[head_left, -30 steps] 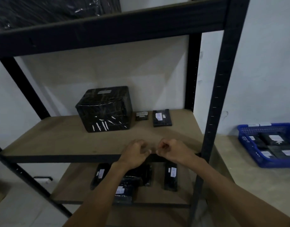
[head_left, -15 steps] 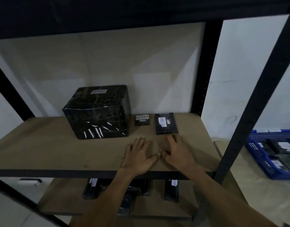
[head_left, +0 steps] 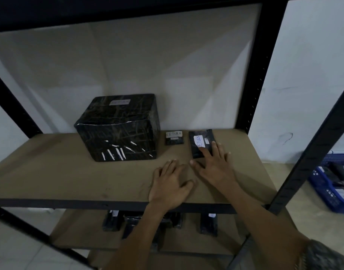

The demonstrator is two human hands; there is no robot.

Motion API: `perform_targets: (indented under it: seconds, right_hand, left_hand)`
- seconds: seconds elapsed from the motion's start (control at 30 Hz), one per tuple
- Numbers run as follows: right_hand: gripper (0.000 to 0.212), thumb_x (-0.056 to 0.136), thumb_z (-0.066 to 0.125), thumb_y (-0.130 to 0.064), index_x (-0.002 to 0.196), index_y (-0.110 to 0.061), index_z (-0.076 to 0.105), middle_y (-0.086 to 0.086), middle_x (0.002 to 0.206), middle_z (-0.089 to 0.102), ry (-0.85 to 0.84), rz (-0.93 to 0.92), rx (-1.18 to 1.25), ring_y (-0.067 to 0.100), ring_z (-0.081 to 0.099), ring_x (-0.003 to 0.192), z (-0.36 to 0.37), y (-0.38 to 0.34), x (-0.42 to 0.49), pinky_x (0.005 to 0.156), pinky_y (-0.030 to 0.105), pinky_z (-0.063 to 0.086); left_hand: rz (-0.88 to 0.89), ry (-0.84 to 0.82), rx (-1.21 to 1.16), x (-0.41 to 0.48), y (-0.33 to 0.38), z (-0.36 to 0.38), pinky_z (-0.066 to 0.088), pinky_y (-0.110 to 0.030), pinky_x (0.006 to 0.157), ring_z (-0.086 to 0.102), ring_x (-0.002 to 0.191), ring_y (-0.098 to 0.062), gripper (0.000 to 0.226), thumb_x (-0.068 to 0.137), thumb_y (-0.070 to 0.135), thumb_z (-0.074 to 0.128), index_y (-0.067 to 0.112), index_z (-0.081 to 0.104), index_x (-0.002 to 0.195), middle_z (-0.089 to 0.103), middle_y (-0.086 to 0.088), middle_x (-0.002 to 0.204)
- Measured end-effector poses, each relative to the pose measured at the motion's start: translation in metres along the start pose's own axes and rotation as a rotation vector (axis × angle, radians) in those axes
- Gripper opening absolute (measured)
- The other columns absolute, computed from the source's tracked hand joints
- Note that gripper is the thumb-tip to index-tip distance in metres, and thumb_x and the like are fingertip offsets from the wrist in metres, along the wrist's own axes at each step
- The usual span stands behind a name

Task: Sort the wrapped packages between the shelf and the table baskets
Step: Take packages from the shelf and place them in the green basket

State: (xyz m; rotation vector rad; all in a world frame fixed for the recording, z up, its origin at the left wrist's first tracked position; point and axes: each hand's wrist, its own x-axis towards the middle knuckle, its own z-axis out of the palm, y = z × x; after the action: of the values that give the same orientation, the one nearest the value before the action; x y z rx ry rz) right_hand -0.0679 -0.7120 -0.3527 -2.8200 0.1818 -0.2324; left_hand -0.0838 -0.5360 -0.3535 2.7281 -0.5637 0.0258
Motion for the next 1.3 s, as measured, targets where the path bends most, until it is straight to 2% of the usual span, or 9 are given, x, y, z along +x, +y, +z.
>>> perform_targets:
  seconds: [0.17, 0.3, 0.37, 0.57, 0.83, 0.97, 1.07, 1.2, 1.3]
  right_hand:
    - [0.079, 0.077, 0.029, -0.078, 0.117, -0.016, 0.060, 0.017, 0.126, 0.053, 0.260, -0.003, -0.074, 0.036, 0.046, 0.120, 0.000, -0.006, -0.013, 0.105, 0.055, 0.030]
    - [0.088, 0.067, 0.040, -0.080, 0.130, -0.018, 0.045, 0.018, 0.139, 0.040, 0.190, 0.144, -0.046, 0.036, 0.036, 0.130, 0.000, -0.003, -0.014, 0.105, 0.051, 0.029]
    - [0.092, 0.064, 0.033, -0.080, 0.136, -0.022, 0.037, 0.015, 0.135, 0.043, 0.156, 0.154, -0.047, 0.033, 0.041, 0.123, 0.000, -0.002, -0.013, 0.101, 0.046, 0.033]
    - [0.075, 0.080, 0.051, -0.067, 0.138, -0.020, 0.040, 0.015, 0.124, 0.049, 0.190, 0.089, -0.058, 0.034, 0.047, 0.113, -0.003, -0.001, -0.021, 0.094, 0.041, 0.035]
    - [0.069, 0.083, 0.049, -0.065, 0.138, -0.023, 0.041, 0.018, 0.125, 0.049, 0.214, 0.072, -0.059, 0.035, 0.046, 0.113, -0.007, -0.003, -0.043, 0.094, 0.040, 0.036]
    - [0.068, 0.084, 0.047, -0.065, 0.137, -0.025, 0.039, 0.017, 0.126, 0.046, 0.162, 0.086, -0.078, 0.034, 0.046, 0.112, -0.012, -0.003, -0.062, 0.091, 0.039, 0.039]
    - [0.066, 0.072, 0.055, -0.063, 0.121, -0.018, 0.057, 0.022, 0.103, 0.056, 0.225, 0.075, -0.020, 0.037, 0.056, 0.091, -0.012, -0.005, -0.082, 0.074, 0.039, 0.046]
    - [0.064, 0.051, 0.073, -0.062, 0.097, -0.017, 0.067, 0.017, 0.071, 0.058, 0.255, 0.046, -0.035, 0.033, 0.058, 0.064, -0.020, -0.003, -0.107, 0.060, 0.035, 0.047]
    - [0.070, 0.054, 0.075, -0.059, 0.109, -0.018, 0.065, 0.018, 0.083, 0.061, 0.145, 0.020, -0.026, 0.035, 0.058, 0.080, -0.034, -0.002, -0.130, 0.070, 0.037, 0.045]
  left_hand:
    - [0.004, 0.035, -0.032, -0.001, 0.001, -0.001, 0.005, -0.036, 0.118, 0.008, 0.147, -0.009, 0.057, 0.091, 0.048, 0.044, 0.030, 0.035, 0.145, 0.019, 0.005, 0.160]
    - [-0.008, 0.044, -0.036, -0.002, 0.002, -0.001, 0.005, -0.036, 0.118, 0.010, 0.147, -0.009, 0.057, 0.090, 0.049, 0.045, 0.030, 0.038, 0.144, 0.021, 0.005, 0.159]
    - [-0.010, 0.043, -0.038, -0.003, 0.002, -0.001, 0.006, -0.036, 0.118, 0.011, 0.147, -0.009, 0.058, 0.090, 0.051, 0.045, 0.030, 0.038, 0.144, 0.021, 0.005, 0.159]
    - [-0.013, 0.050, -0.066, -0.003, 0.002, -0.002, 0.007, -0.036, 0.119, 0.013, 0.146, -0.009, 0.057, 0.090, 0.049, 0.046, 0.028, 0.041, 0.142, 0.024, 0.005, 0.158]
    - [-0.007, 0.153, -0.091, 0.000, 0.001, 0.002, 0.018, -0.036, 0.116, 0.029, 0.140, -0.010, 0.046, 0.088, 0.043, 0.052, 0.027, 0.053, 0.130, 0.042, 0.005, 0.148]
    - [-0.056, 0.250, -0.124, -0.010, 0.005, -0.001, 0.040, -0.038, 0.100, 0.053, 0.115, -0.023, 0.033, 0.084, 0.031, 0.054, 0.015, 0.064, 0.111, 0.062, -0.003, 0.120]
    - [-0.061, 0.297, -0.066, -0.021, 0.008, 0.000, 0.047, -0.038, 0.082, 0.058, 0.096, -0.027, 0.029, 0.080, 0.028, 0.049, 0.010, 0.065, 0.096, 0.066, -0.007, 0.099]
    - [-0.062, 0.291, -0.042, -0.027, 0.009, 0.003, 0.046, -0.041, 0.087, 0.056, 0.101, -0.031, 0.028, 0.085, 0.024, 0.050, 0.009, 0.063, 0.104, 0.064, -0.012, 0.107]
    - [-0.013, 0.254, 0.001, -0.040, 0.009, 0.012, 0.039, -0.044, 0.099, 0.052, 0.116, -0.031, 0.040, 0.093, 0.034, 0.039, 0.009, 0.060, 0.117, 0.060, -0.012, 0.125]
